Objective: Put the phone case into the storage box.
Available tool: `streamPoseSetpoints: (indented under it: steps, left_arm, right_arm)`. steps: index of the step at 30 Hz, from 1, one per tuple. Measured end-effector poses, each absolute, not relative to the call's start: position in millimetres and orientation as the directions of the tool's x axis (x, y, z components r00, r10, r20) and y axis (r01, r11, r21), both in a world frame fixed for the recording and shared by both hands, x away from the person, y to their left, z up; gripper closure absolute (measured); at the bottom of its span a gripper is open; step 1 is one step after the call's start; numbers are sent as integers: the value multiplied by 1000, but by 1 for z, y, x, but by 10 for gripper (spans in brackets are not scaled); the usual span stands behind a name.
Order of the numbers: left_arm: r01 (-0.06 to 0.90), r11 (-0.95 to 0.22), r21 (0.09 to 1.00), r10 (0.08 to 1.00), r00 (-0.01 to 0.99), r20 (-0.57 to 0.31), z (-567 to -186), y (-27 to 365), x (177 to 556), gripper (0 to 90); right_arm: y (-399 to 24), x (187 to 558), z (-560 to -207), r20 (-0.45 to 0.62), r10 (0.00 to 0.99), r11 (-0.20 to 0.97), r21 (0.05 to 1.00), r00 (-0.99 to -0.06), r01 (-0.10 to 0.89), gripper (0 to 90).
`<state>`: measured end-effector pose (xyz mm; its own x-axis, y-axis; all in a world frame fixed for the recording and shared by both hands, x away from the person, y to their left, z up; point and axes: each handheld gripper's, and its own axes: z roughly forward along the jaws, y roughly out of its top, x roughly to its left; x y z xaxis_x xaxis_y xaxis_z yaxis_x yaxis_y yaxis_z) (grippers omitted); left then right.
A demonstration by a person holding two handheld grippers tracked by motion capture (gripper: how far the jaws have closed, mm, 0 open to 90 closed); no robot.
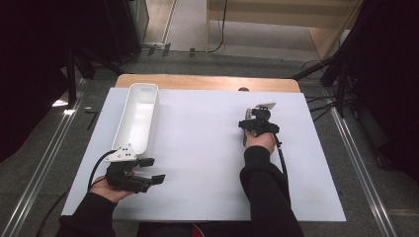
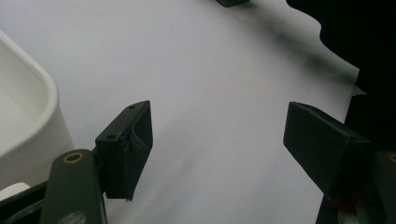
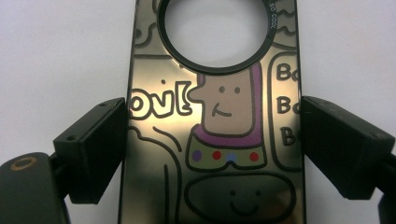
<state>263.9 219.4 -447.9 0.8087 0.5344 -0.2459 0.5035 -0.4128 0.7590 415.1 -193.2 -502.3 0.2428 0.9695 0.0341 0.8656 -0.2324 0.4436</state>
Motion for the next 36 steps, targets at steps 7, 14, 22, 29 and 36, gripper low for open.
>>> streamPoseSetpoints:
  steps: [7,14,22,29,36]
  left_arm:
    - [504,-412,759,534,809,-247,-448,219,264,239]
    - [505,-411,759,535,808,-248,-448,220,264,240]
    - [507,-410,758,535,807,-250,-449,219,264,239]
    - [507,-412,757,535,807,-250,-449,219,265,240]
    - [509,-410,756,536,806,-252,-449,219,265,240]
  right_arm:
    - [-193,415,-502,34,970,-231,443,242,866,104]
    - [-196,415,-501,43,971,-231,434,236,871,105]
    - [-205,413,-497,57,966,-254,421,253,871,105]
    - [-211,410,-489,80,973,-228,441,215,868,106]
    - [-214,406,-484,94,981,-193,448,169,873,106]
